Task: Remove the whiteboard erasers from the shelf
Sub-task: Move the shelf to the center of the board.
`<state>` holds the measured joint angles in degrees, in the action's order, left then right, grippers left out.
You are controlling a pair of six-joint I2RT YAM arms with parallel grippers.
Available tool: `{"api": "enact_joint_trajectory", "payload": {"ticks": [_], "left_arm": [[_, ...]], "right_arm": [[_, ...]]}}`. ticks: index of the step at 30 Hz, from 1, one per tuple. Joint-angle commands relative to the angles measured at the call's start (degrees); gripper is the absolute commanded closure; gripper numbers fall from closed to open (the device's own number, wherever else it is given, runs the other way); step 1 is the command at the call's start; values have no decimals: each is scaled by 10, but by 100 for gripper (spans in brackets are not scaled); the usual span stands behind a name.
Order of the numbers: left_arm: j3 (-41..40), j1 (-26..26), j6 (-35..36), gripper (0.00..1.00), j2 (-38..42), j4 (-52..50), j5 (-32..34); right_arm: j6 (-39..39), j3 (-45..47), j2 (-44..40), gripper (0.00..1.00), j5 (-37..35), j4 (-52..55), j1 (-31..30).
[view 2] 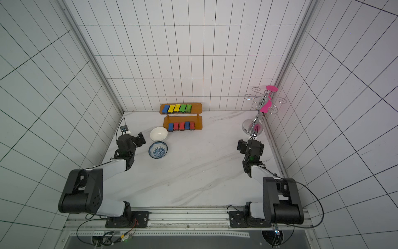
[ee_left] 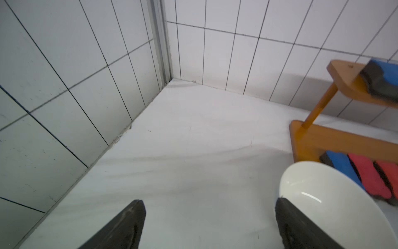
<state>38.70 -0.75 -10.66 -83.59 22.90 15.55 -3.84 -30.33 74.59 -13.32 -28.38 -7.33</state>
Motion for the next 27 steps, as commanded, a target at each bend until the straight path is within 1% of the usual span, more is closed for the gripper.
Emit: {"api": "enact_joint_trajectory", "payload": {"ticks": [1,2,4,5,7,8,10,12,14,16,18,19,20,21,25,27], "left_arm": [[87,12,-74,3,5,-139,56],[112,17,-83,2,-7,-147,54],[165,19,-83,2,-37,-144,31],[204,19,-77,2,-54,-166,20],[281,16,-93,2,-93,-211,4],[322,15,-94,5,-115,-230,-28],[390,15,-95,6,-153,-259,-82],[453,15,-85,8,-192,-284,-135],[495,15,-76,8,-223,-296,-164],[521,12,-64,9,-249,-293,-202],[544,3,-62,9,-279,-287,-264],[555,-2,-63,11,-291,-285,-294],[566,-8,-65,15,-307,-284,-321],[579,-13,-74,18,-322,-284,-342],[601,-25,-96,20,-360,-269,-392],[611,-25,-96,21,-374,-268,-418]], "right_arm": [[-93,-87,-26,9,-80,140,-46],[-103,-111,-14,11,-72,158,-61],[-101,-170,21,11,-57,192,-88],[-106,-205,44,12,-46,216,-98],[-124,-254,82,14,-4,234,-106],[-132,-278,105,16,23,233,-107],[-130,-334,154,18,78,243,-111],[-126,-432,212,17,96,320,-115],[-134,-517,265,18,111,382,-115],[-148,-587,312,21,136,418,-117],[-166,-637,351,23,162,422,-123],[-170,-653,365,23,166,416,-129],[-173,-670,380,23,163,408,-135],[-179,-691,400,23,167,406,-138],[-209,-790,473,23,202,447,-135],[-219,-820,498,23,217,452,-134]]}}
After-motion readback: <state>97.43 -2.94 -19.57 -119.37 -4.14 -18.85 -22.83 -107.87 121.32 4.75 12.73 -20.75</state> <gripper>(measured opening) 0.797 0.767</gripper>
